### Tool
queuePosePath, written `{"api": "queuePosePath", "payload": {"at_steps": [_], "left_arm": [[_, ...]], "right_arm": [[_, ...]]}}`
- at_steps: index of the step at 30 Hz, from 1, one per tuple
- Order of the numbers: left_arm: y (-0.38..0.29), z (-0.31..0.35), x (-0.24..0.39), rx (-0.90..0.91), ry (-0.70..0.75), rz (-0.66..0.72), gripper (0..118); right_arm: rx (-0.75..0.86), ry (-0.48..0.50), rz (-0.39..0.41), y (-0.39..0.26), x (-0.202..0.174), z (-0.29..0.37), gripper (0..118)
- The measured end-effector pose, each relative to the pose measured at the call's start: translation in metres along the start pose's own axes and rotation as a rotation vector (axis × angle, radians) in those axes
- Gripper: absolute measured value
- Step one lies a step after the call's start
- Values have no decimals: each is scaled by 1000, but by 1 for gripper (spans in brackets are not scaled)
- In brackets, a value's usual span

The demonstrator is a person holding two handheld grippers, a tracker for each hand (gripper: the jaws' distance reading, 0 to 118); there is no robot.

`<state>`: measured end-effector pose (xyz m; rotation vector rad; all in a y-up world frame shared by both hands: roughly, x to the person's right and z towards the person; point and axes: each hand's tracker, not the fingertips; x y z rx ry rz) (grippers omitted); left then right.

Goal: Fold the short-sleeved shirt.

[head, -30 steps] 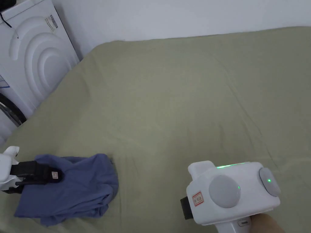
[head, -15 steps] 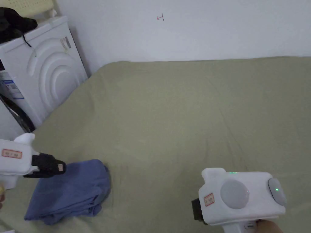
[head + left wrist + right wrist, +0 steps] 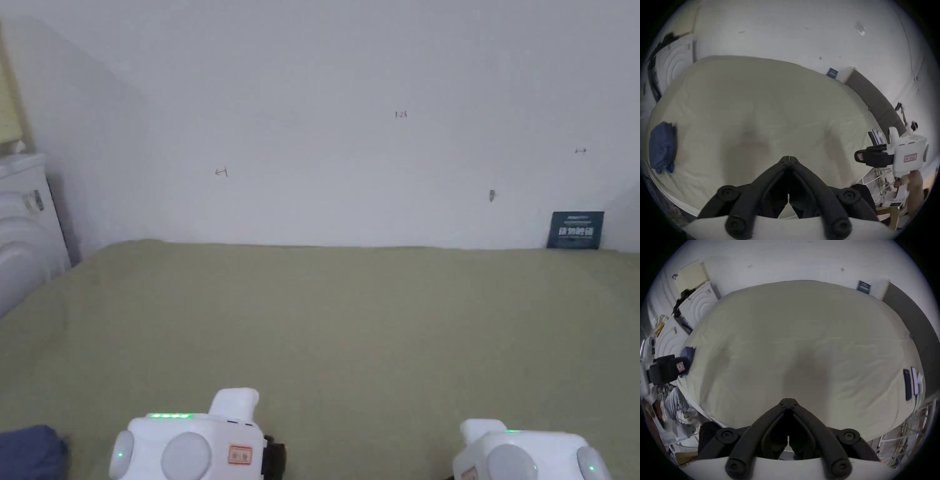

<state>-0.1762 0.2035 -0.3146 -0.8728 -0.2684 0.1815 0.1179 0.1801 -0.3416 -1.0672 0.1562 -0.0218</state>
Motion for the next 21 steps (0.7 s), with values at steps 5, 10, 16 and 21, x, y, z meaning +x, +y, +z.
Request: {"api": "queuePosePath", "payload": {"at_steps": [5, 10, 16, 21], "left_arm": [[-15, -3, 65, 72, 54, -89, 0], [-15, 5, 82, 99, 100, -118, 0], [16, 45, 86, 279, 155, -129, 0], [34, 100, 86, 606, 257, -145, 4]], "right_arm": [[33, -62, -58, -15, 54, 24, 0], [92, -75, -106, -17, 68, 39, 0], [318, -124, -58, 9, 51, 77, 0], [683, -206, 29, 24, 28, 128, 6]]}}
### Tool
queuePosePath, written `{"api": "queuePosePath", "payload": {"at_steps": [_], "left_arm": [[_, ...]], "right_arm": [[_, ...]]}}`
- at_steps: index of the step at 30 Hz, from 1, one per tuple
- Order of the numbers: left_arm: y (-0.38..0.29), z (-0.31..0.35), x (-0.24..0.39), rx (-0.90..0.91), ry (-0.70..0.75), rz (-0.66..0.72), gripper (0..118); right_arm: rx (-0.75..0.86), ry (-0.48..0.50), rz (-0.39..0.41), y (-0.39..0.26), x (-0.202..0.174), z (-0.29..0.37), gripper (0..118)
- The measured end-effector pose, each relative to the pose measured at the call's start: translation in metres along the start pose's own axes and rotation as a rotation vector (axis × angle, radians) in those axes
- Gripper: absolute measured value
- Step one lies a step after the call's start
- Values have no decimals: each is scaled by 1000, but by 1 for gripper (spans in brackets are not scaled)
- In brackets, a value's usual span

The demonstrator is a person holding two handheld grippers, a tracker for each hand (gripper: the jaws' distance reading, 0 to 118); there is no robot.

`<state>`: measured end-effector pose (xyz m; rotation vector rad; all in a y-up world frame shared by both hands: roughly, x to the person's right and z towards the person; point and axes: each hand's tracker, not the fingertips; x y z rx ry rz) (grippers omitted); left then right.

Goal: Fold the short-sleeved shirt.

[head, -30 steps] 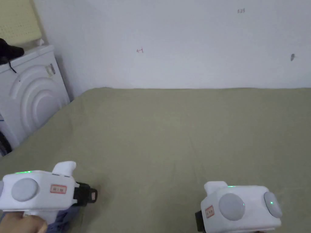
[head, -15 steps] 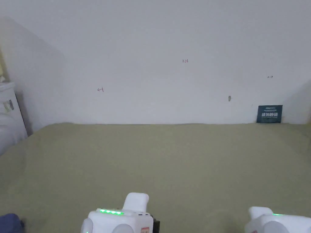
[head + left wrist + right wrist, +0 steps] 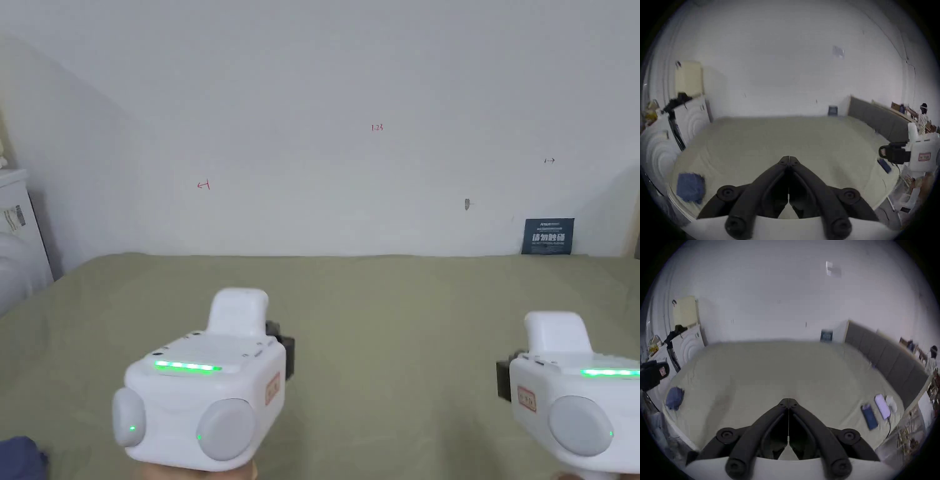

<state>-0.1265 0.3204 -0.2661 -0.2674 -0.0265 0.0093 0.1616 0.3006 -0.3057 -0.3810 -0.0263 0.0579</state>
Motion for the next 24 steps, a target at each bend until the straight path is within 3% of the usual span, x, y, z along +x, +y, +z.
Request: {"api": "queuePosePath", "payload": {"at_steps": [1, 2, 5, 6, 7, 19, 24], "left_arm": [[4, 7, -4, 63, 18, -1, 10], [8, 13, -7, 114, 36, -3, 35], [16, 18, -15, 159, 97, 2, 69], [17, 15, -17, 143, 103, 7, 104], [14, 12, -19, 150, 128, 16, 118], [-5, 9, -23, 147, 137, 0, 118], [-8, 7, -23, 169, 148, 9, 118]], "right_arm": [[77, -5, 9, 4, -2, 6, 14], [146, -16, 15, 6, -4, 12, 40], [219, -29, 31, 7, -11, 18, 70], [194, -40, 26, 7, -13, 13, 105], [219, -96, 34, 1, -13, 17, 118], [307, -36, 64, -7, -22, 24, 118], [311, -73, 82, -8, -23, 22, 118]]}}
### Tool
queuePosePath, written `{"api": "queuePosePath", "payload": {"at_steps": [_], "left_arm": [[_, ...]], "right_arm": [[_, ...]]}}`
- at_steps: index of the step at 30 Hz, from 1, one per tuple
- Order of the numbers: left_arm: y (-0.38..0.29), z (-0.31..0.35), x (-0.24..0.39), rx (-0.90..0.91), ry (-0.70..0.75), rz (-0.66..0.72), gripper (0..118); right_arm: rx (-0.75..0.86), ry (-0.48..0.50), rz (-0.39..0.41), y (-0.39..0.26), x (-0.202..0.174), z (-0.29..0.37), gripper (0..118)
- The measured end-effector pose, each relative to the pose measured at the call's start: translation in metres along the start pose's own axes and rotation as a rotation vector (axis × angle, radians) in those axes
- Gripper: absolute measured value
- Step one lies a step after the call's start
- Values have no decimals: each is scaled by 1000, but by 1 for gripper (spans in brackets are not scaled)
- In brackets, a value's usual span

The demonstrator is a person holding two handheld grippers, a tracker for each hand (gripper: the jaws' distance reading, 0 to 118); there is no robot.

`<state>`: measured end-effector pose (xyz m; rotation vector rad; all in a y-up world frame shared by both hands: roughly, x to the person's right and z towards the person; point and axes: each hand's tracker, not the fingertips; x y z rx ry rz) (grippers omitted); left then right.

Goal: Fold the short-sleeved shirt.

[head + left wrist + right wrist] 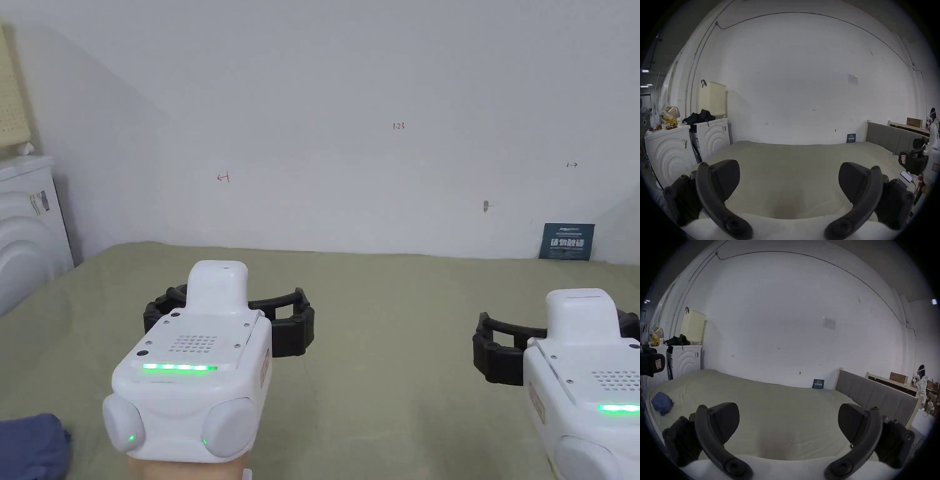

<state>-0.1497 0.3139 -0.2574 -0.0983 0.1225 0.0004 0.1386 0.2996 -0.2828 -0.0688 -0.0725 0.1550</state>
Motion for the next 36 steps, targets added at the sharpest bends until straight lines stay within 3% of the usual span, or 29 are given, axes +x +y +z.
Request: {"api": "queuePosePath", "payload": {"at_steps": [10, 15, 23, 32, 36], "left_arm": [[-9, -5, -6, -4, 9, 27, 118], [-18, -5, -7, -15, 15, 18, 118], [-19, -1, -6, 3, 14, 11, 118], [-18, 1, -4, 11, 11, -7, 118], [-19, 1, -1, 2, 4, -25, 118]], "right_arm": [[-40, -37, -34, -11, -3, -7, 118], [-13, -4, -94, -11, -2, -2, 118], [32, -7, -83, -8, -3, 3, 118], [25, 59, -162, -9, 5, 5, 118], [26, 61, -141, -10, 5, 6, 118]]}}
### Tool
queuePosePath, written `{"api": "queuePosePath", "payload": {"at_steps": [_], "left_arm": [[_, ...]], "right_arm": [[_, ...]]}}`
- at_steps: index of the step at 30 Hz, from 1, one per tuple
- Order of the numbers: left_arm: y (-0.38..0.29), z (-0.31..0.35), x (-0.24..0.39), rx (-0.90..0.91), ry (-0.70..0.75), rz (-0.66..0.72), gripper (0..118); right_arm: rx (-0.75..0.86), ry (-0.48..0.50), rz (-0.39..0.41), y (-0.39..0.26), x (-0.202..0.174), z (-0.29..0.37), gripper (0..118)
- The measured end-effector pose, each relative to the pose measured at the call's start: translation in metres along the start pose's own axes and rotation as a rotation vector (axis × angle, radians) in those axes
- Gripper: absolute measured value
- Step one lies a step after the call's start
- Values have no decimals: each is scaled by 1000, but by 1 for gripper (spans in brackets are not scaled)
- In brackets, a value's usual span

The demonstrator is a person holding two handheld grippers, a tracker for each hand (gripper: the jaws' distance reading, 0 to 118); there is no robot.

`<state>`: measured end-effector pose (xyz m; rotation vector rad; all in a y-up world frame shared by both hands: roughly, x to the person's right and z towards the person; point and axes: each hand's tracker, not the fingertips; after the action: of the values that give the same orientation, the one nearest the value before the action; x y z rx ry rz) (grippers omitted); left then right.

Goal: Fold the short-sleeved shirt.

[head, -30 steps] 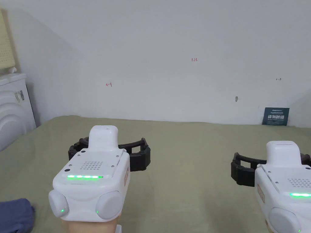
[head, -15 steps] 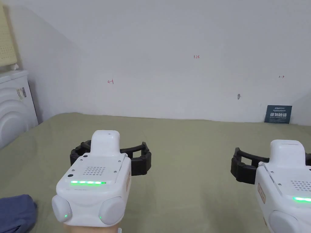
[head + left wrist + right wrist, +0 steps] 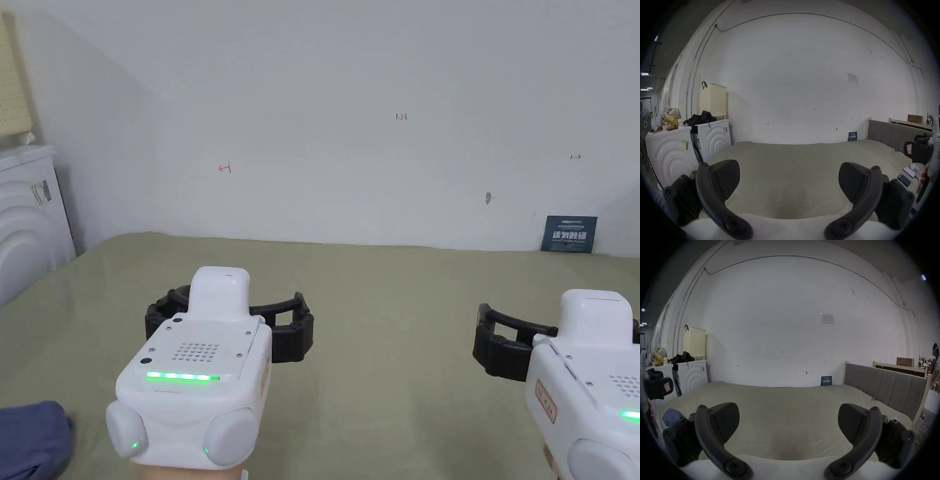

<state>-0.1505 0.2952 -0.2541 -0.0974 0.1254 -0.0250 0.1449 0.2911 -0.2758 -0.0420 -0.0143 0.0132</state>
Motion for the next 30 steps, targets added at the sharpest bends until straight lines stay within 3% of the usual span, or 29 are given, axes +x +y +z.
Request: {"api": "queuePosePath", "payload": {"at_steps": [19, 25, 30], "left_arm": [[-4, 2, 0, -4, 5, 19, 118], [-1, 0, -4, -11, 10, -5, 118], [1, -1, -6, 0, 20, -16, 118]], "right_arm": [[12, -70, 34, -4, -1, 4, 118], [-19, -52, 22, -6, 4, 2, 118], [-11, -57, 57, -11, 4, 2, 118]]}}
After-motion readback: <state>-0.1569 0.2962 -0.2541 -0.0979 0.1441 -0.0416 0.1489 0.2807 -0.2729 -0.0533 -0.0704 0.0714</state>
